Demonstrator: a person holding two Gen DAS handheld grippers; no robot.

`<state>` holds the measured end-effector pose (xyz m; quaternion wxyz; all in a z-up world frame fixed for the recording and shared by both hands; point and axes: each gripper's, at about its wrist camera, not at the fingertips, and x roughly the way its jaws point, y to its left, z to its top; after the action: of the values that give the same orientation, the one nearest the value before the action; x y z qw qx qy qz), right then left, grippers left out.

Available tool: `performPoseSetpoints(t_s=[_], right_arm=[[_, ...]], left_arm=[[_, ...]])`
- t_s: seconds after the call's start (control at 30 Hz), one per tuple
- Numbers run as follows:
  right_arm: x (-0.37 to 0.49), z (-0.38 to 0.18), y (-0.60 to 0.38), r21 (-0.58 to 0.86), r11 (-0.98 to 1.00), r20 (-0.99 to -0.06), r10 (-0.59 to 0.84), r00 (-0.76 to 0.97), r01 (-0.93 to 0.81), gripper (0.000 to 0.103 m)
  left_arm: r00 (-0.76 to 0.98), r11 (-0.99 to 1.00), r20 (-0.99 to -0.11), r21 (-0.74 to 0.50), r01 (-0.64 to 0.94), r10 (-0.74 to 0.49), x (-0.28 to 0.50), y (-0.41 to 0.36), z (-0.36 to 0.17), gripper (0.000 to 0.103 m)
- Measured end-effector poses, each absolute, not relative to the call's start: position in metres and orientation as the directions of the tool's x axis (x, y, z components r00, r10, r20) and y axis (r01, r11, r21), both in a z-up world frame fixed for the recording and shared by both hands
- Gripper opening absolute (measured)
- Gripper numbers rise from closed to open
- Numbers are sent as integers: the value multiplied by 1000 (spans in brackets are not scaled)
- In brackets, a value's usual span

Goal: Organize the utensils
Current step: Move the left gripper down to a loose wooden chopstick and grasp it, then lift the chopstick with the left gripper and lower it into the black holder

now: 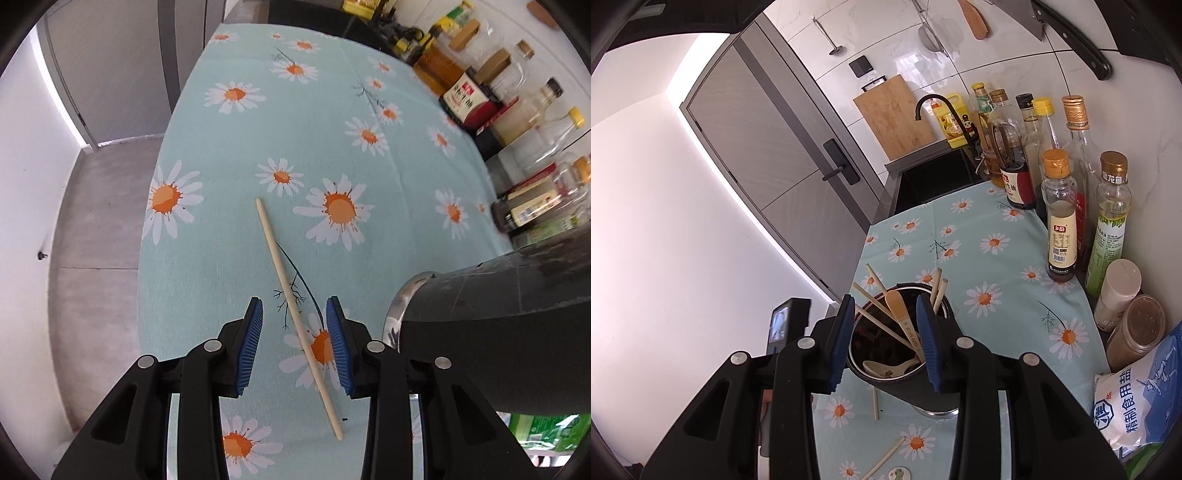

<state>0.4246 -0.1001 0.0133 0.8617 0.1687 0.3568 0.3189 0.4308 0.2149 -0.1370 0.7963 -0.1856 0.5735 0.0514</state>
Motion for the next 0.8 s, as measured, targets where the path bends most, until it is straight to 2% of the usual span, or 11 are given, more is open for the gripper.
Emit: performPoseSetpoints(t_s=[0.1,0.13,0.27,0.37,0.4,0.43,0.8], right_arm=[[423,15,-102,527,735,-496,674,548,-427,38],[423,16,-102,529,732,-493,677,547,-429,38],[422,16,-101,529,723,-487,688,538,-445,38],[422,14,-101,537,716,-488,695,529,-446,38],[422,13,-102,539,714,-487,697,527,-446,38],[422,13,-103,540,713,-487,698,526,-446,38],[421,11,-102,530,710,-500,703,506,-463,38]], left_arm=[[277,926,-953,-211,-312,-124,437,213,-145,31],[263,930,-958,-193,-312,-111,439,212,-147,23],[236,953,-972,-89,-290,-19,446,202,-152,18],[228,951,-974,-74,-301,-4,449,200,-154,15],[226,948,-974,-63,-311,9,450,202,-154,8],[226,945,-974,-59,-323,16,451,203,-155,6],[271,925,-963,-108,-365,-5,444,210,-150,4]])
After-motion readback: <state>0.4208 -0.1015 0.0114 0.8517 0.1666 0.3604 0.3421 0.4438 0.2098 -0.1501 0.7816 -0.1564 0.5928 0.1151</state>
